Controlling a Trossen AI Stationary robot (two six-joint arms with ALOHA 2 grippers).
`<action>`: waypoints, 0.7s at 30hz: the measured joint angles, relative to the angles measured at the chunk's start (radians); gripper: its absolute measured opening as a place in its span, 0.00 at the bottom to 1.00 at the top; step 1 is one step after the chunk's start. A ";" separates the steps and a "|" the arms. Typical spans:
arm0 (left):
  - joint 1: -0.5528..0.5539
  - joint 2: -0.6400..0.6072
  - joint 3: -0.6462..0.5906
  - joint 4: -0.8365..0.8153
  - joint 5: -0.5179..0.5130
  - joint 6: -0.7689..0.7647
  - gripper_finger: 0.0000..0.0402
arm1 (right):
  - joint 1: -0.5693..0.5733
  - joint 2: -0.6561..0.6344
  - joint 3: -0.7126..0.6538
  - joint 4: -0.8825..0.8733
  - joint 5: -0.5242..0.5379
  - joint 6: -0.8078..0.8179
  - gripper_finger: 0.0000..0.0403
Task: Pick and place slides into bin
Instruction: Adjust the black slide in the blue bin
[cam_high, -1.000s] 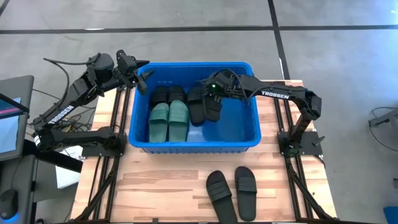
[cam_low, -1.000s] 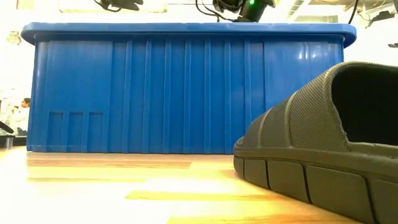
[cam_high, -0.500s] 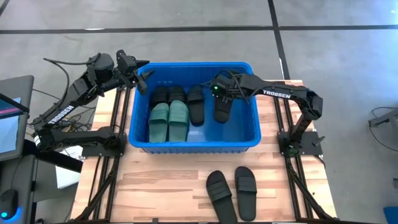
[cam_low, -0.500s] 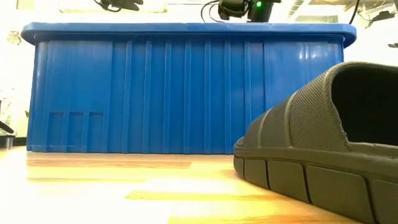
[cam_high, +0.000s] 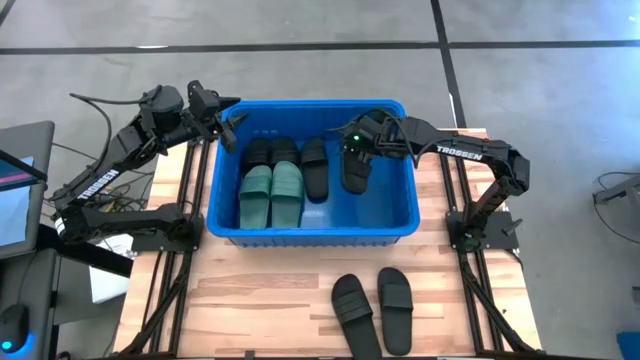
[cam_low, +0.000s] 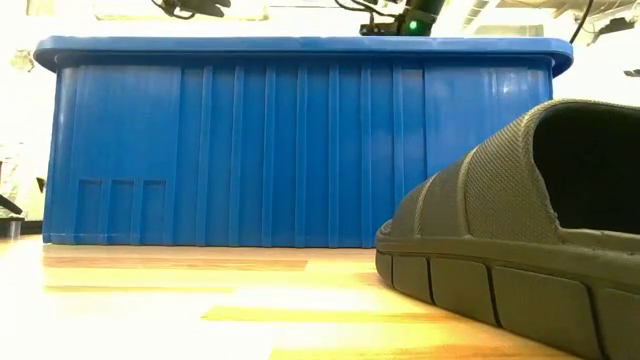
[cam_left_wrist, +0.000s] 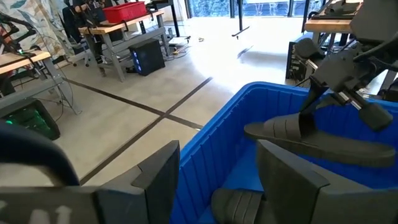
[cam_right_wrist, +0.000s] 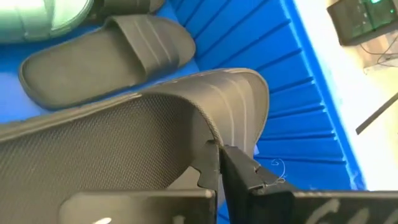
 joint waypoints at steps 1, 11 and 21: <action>0.000 0.000 0.000 0.000 0.000 -0.001 0.50 | 0.003 -0.003 0.000 0.001 0.001 0.000 0.00; -0.001 0.000 0.000 0.000 0.001 -0.011 0.50 | -0.004 -0.008 0.000 -0.038 0.009 0.006 0.00; -0.001 0.000 0.000 0.000 0.001 -0.011 0.50 | -0.099 -0.004 -0.075 -0.094 0.032 -0.031 0.00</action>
